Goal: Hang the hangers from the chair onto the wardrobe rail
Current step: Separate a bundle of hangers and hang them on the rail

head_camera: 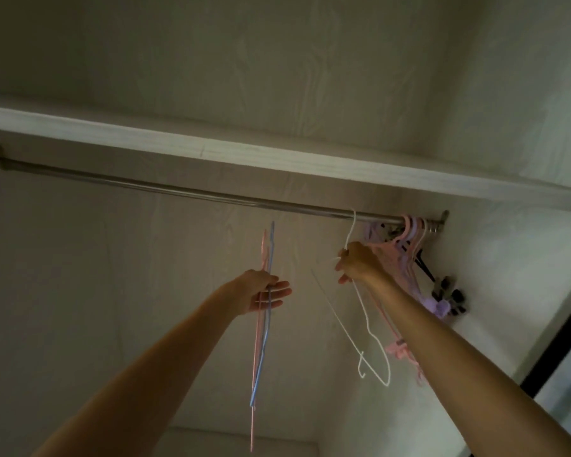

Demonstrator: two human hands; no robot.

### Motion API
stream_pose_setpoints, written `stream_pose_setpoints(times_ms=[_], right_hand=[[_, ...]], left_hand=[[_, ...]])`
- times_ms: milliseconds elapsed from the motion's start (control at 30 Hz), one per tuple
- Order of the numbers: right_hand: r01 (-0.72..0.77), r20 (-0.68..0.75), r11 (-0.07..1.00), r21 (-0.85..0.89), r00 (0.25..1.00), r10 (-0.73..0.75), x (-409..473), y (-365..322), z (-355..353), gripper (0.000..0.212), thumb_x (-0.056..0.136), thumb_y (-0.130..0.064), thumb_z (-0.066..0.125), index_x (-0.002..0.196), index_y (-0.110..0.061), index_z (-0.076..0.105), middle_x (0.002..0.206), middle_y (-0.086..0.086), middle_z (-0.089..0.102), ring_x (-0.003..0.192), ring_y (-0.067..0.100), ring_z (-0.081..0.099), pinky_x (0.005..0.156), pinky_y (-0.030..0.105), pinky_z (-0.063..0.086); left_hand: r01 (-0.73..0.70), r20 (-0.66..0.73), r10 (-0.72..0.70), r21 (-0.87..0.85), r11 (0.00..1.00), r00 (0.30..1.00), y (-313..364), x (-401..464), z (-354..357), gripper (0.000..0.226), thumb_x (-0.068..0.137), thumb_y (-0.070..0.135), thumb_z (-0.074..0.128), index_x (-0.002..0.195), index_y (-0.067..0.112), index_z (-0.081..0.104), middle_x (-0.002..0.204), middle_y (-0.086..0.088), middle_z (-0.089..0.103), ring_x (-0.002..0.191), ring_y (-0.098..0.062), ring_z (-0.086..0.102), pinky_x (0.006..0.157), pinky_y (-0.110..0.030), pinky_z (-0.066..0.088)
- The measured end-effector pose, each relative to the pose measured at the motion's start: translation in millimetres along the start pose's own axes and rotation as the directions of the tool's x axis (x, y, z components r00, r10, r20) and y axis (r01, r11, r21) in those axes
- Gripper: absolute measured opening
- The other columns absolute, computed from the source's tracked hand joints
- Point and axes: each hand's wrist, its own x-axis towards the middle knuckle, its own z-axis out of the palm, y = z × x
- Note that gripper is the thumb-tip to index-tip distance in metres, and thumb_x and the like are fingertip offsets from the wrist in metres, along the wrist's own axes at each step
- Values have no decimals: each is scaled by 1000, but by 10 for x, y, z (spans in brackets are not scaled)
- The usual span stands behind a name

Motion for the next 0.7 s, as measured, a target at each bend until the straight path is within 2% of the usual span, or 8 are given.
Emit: stream_pose_setpoints(times_ms=[100,167,233,300,333,467,567,700], right_hand=[[25,-10,996,-85,1000,-26,10,65,39,26,97,-21,39,107,-4,56,102,13,70,86,30,70,79,39,54],[76,-140,957,-279,983,-119,-31,54,-12,37,98,-33,38,117,-5,53,117,17,63,108,35,60,88,40,48],[166,-348,911,-378,886,-306,-106,28,-126,42,97,-32,43,129,-5,44,130,19,53,118,35,52,88,39,45],[334,-445,859,-387,749,-491,-124,-18,-287,43,94,-25,50,132,-7,41,132,16,49,118,34,49,89,39,43],[387,-406,817,-429,725,-557,-79,-37,-357,45,93,-24,52,134,-9,39,134,15,47,120,32,46,93,39,40],[412,-114,663,-625,792,-600,236,-87,-389,50,91,-34,53,135,-13,42,136,8,45,126,27,39,106,40,26],[438,-114,636,-636,761,-638,345,-43,-402,43,87,-27,59,126,-11,51,126,8,52,119,27,45,104,38,27],[461,-156,656,-598,736,-659,338,161,-601,53,85,-22,63,134,-14,46,129,9,54,122,28,45,107,37,26]], left_hand=[[-18,9,18,1,1000,1000,83,29,-24,11,97,5,43,105,3,50,72,-4,70,57,-12,69,59,-28,56],[-21,22,21,8,1000,1000,153,37,-37,8,96,5,43,95,6,51,57,0,70,49,-9,68,52,-24,56],[-17,32,17,14,1000,999,196,48,-44,11,96,5,44,88,7,51,53,1,69,48,-8,67,49,-22,55],[-16,47,15,21,1000,999,215,48,-21,14,95,4,43,83,8,49,53,0,69,48,-8,68,49,-22,55],[-16,55,15,25,1000,998,220,44,-5,16,95,4,43,81,9,48,53,0,69,48,-8,67,49,-23,55],[-20,64,17,39,999,998,217,73,54,16,96,3,41,82,8,48,53,0,69,48,-9,67,51,-23,55],[0,71,-3,45,999,997,203,156,96,10,95,3,41,90,6,49,57,-2,71,51,-11,69,50,-25,57],[12,78,-17,57,998,997,189,237,125,10,95,2,41,91,5,49,58,-3,71,52,-11,69,51,-25,57]])
